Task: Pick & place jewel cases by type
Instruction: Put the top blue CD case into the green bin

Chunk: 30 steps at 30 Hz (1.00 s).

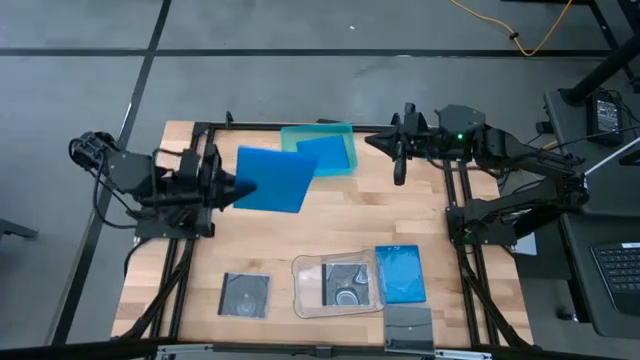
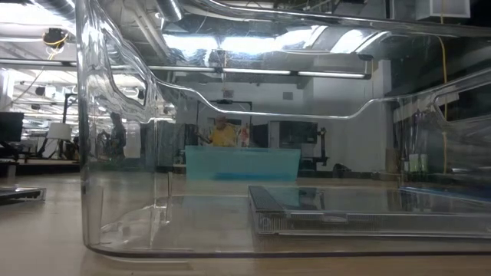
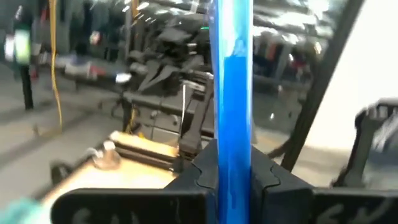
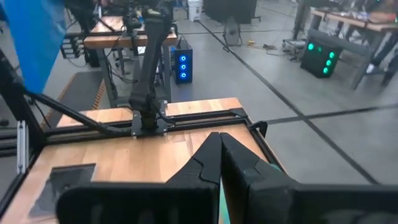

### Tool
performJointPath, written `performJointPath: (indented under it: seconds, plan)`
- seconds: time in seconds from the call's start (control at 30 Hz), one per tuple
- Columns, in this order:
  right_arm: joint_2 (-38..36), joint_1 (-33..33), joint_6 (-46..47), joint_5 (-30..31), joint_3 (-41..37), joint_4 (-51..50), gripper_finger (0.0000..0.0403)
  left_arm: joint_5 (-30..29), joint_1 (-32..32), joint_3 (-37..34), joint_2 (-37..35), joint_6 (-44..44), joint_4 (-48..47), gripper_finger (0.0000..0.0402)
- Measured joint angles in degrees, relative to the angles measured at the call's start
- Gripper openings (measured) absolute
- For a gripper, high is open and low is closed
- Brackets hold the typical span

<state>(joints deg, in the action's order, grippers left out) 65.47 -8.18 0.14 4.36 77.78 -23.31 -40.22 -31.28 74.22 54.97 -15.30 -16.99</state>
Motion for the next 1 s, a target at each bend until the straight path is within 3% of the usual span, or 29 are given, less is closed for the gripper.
performJointPath:
  seconds: [0.2, 0.33, 0.53, 0.7, 1.0]
  plan:
    - [0.00, 1.43, -4.28, 0.00, 0.00, 0.15, 0.0007, -3.91, 1.83, 0.00, 0.19, -24.50, 0.02, 0.0018]
    - [0.01, 2.26, -6.61, -0.01, 0.00, 0.20, 0.0007, -5.80, 2.24, 0.00, 0.16, -31.63, 0.06, 0.0018]
    - [0.02, 2.44, -7.88, -0.02, 0.00, 0.96, 0.0008, -8.89, 2.24, 0.00, 0.16, -27.52, 0.02, 0.0018]
    - [0.07, 1.20, -1.96, -0.38, 0.00, 5.12, 0.0024, -13.03, 2.28, 0.00, 0.20, -20.01, 0.03, 0.0018]
    - [1.98, -2.94, 5.52, -13.07, 0.00, 12.86, 0.0130, -14.37, 5.03, 0.00, 2.28, -9.19, 0.03, 0.0018]
